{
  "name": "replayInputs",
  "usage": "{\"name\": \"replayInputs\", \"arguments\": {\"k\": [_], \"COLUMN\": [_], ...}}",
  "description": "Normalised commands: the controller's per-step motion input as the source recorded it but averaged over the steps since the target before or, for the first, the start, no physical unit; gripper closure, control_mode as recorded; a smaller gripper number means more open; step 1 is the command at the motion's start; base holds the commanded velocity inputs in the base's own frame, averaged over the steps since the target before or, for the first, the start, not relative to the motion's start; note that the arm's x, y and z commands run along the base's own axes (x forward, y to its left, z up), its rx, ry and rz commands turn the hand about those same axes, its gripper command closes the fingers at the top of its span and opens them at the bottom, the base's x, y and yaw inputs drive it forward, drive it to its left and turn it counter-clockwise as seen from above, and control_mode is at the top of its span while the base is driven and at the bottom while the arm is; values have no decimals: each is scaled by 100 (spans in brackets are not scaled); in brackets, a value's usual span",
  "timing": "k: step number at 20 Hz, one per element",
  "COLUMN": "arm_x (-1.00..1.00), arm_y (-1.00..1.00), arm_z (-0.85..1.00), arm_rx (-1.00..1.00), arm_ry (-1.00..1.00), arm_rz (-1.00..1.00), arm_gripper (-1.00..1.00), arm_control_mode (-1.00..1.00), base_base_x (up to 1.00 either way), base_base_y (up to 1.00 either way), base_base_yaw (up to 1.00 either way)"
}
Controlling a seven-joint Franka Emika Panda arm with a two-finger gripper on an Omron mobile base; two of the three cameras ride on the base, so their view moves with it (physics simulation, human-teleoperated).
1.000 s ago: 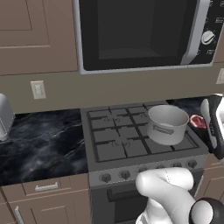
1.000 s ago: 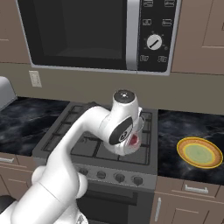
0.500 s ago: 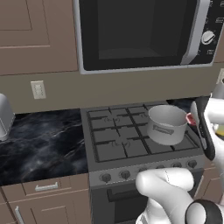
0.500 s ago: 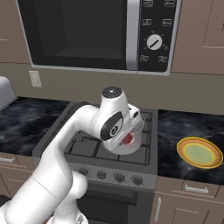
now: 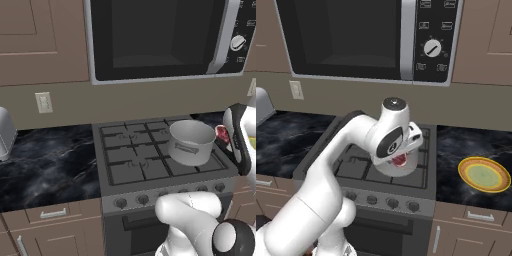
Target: Retrieve the frozen meat and place it in the pot on a burner. Then turn the burner on.
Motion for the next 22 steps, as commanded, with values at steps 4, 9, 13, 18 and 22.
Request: {"name": "replayInputs", "arguments": {"k": [4, 9, 13, 18, 22], "arm_x": [0, 1, 7, 42, 17], "arm_y": [18, 42, 46, 13, 6], "arm_z": [-6, -3, -5, -1, 13], "arm_rx": [13, 0, 0, 0, 2], "arm_ry": [0, 0, -5, 0, 0], "arm_rz": [-31, -14, -12, -25, -15], "arm_gripper": [100, 100, 100, 100, 100], "arm_control_mode": [-100, -100, -100, -100, -100], "base_base_x": [0, 0, 0, 0, 0], "base_base_y": [0, 0, 0, 0, 0], "base_base_yaw": [0, 0, 0, 0, 0]}}
